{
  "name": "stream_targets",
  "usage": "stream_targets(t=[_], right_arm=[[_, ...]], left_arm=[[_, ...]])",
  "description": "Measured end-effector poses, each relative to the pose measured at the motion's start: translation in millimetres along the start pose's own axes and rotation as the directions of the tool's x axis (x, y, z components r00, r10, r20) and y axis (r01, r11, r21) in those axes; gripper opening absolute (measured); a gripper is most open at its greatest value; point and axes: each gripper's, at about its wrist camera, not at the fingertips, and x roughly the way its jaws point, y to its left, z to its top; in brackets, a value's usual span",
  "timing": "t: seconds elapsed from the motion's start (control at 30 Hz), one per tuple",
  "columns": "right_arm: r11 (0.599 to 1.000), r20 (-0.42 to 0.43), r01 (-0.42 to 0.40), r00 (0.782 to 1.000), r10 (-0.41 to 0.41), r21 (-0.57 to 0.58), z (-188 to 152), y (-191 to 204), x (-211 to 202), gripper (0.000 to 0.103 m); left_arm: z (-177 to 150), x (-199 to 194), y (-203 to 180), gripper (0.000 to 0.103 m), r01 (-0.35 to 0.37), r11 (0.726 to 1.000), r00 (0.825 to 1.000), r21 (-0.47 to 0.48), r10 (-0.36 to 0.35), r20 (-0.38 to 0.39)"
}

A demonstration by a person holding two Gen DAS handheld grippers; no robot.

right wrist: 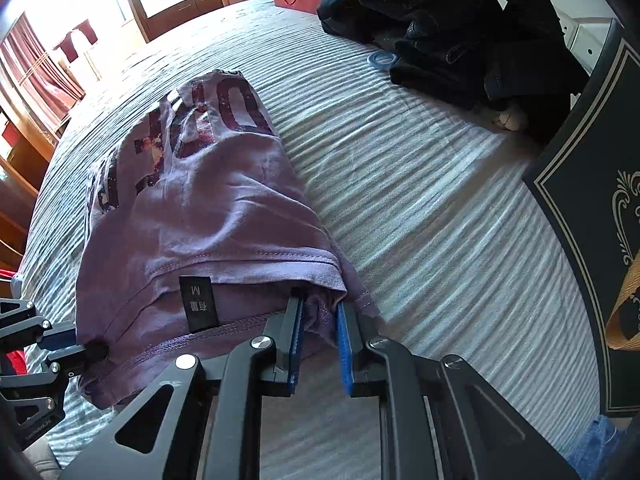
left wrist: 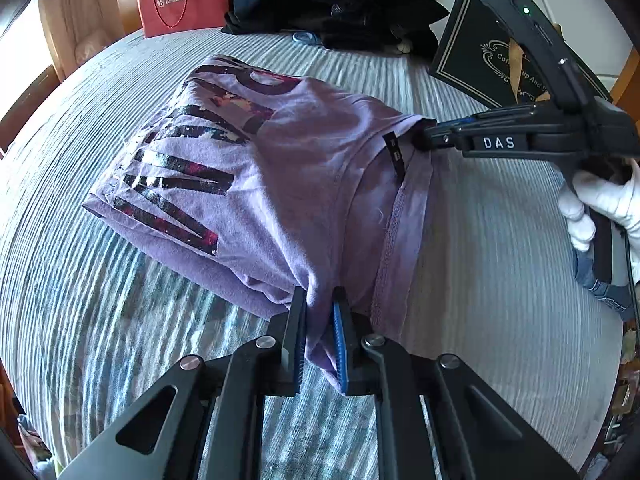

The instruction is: Fold clothes

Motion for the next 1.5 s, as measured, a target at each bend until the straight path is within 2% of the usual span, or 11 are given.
stream_targets(t=[0.1, 0.2, 0.23, 0.43, 0.5, 0.57, 1.03, 1.33, 1.37, 1.43, 1.5], right_arm=[[1.000, -0.013, 0.023, 1.000, -0.023, 0.002, -3.8, -4.6, 1.1, 0.015], [0.995, -0.021, 0.095, 0.995, -0.095, 0.025, -6.2, -7.5, -4.1, 0.048], [0.995, -0.010, 0.086, 0.996, -0.085, 0.055, -9.5, -9.7, -10.2, 0.049], [0.979, 0.134, -0.137, 0.984, 0.116, 0.154, -42.1, 17.7, -52.2, 0.048], [0.970, 0.129, -0.191, 0.977, 0.172, 0.152, -49.5, 35.1, -49.7, 0.033], [0.973, 0.114, -0.190, 0.978, 0.176, 0.129, -52.2, 52.1, -40.8, 0.023], [0.983, -0.019, -0.148, 0.988, 0.151, 0.111, -67.1, 80.1, -14.5, 0.016], [0.920, 0.185, -0.254, 0.961, 0.205, 0.299, -93.2, 94.1, -62.7, 0.020], [0.915, 0.204, -0.265, 0.956, 0.209, 0.306, -94.3, 100.4, -65.8, 0.022], [0.915, 0.228, -0.256, 0.955, 0.189, 0.312, -93.9, 113.4, -68.1, 0.048], [0.914, 0.231, -0.239, 0.958, 0.167, 0.327, -93.6, 124.8, -62.5, 0.062]], left_arm=[[-4.6, 3.0, -5.7, 0.011, -0.020, 0.999, 1.000, 0.031, 0.020, 0.010], [-7.0, -1.1, -0.4, 0.020, 0.018, 1.000, 1.000, 0.013, -0.018, 0.005], [-8.1, -5.8, 4.6, 0.025, 0.050, 0.999, 0.999, -0.003, -0.050, 0.001], [-11.6, -34.5, 14.8, 0.035, 0.074, 0.997, 0.992, 0.015, -0.075, 0.097], [-14.6, -23.0, 11.1, 0.035, 0.075, 0.997, 0.995, 0.032, -0.077, 0.069], [-19.0, -10.9, 6.9, 0.019, 0.076, 0.996, 0.996, 0.046, -0.077, 0.036], [-35.4, -20.1, 23.5, 0.018, 0.086, 0.994, 0.996, 0.064, -0.087, 0.018], [-10.8, -53.7, 116.9, 0.032, -0.024, 1.000, 0.992, 0.020, 0.021, 0.127], [-5.4, -51.3, 124.8, 0.032, -0.032, 0.999, 0.991, 0.026, 0.028, 0.129], [3.8, -45.1, 138.6, 0.032, -0.037, 0.998, 0.991, 0.050, 0.030, 0.134], [14.3, -36.6, 149.8, 0.032, -0.025, 0.996, 0.992, 0.080, 0.015, 0.126]])
